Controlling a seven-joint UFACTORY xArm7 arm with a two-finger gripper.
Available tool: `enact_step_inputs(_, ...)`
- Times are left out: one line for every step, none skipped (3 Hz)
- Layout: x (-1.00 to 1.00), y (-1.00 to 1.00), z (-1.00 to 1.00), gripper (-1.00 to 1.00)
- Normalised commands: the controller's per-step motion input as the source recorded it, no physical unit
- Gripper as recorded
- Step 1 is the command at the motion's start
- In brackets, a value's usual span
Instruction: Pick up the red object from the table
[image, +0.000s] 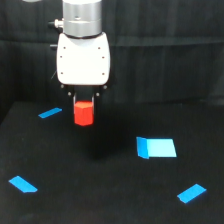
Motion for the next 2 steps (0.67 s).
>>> enact_step_inputs(-0.01, 0.10, 0.16, -1.00)
enact_step_inputs(0.09, 0.06, 0.18, -1.00)
